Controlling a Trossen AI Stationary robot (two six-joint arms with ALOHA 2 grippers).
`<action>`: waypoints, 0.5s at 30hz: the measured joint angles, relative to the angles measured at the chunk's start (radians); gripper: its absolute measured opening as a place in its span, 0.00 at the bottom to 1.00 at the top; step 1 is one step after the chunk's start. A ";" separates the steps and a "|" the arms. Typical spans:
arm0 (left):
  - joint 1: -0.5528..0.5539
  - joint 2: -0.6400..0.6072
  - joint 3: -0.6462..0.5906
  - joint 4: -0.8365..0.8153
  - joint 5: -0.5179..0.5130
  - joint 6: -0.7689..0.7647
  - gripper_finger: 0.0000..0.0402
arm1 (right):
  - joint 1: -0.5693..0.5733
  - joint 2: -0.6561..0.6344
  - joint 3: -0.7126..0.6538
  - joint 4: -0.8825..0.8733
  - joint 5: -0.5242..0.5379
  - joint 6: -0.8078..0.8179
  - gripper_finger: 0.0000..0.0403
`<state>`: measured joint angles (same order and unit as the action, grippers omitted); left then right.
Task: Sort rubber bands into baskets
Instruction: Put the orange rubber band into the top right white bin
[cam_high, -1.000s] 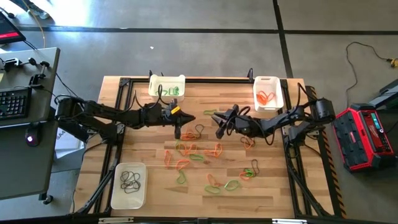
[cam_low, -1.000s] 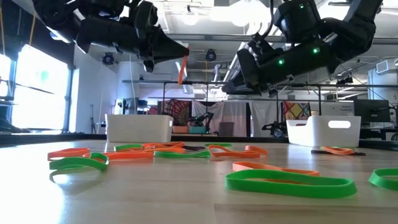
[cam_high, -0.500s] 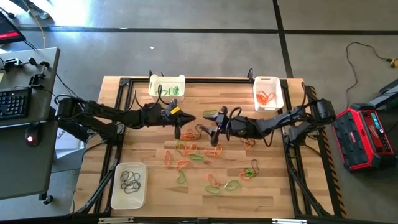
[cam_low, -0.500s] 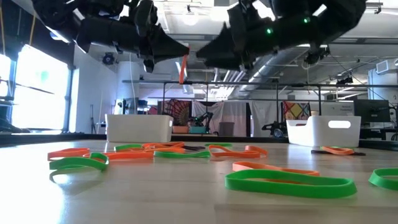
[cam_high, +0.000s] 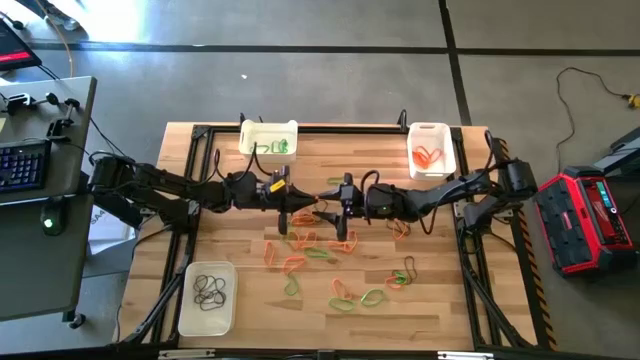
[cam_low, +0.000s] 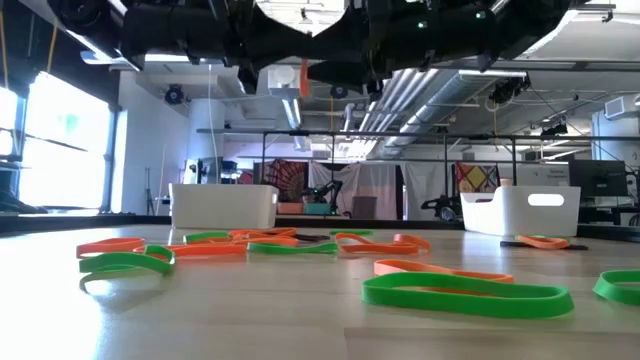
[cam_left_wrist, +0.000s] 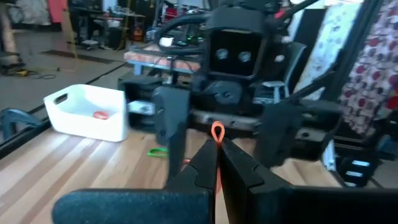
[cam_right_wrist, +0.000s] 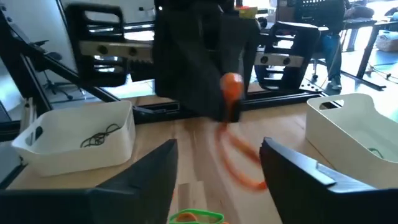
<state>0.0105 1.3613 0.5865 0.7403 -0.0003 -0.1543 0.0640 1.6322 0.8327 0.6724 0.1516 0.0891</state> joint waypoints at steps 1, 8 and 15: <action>-0.002 0.000 0.003 -0.001 0.012 0.000 0.00 | 0.002 0.008 0.007 0.000 0.000 -0.001 0.49; -0.019 0.000 0.004 -0.001 0.002 0.007 0.01 | 0.005 0.027 0.031 -0.009 0.004 0.000 0.13; -0.033 0.000 0.004 -0.010 -0.065 0.019 0.11 | 0.014 0.022 0.030 -0.054 0.042 0.017 0.03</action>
<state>-0.0227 1.3613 0.5907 0.7301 -0.0657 -0.1351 0.0777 1.6547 0.8627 0.6179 0.1940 0.1057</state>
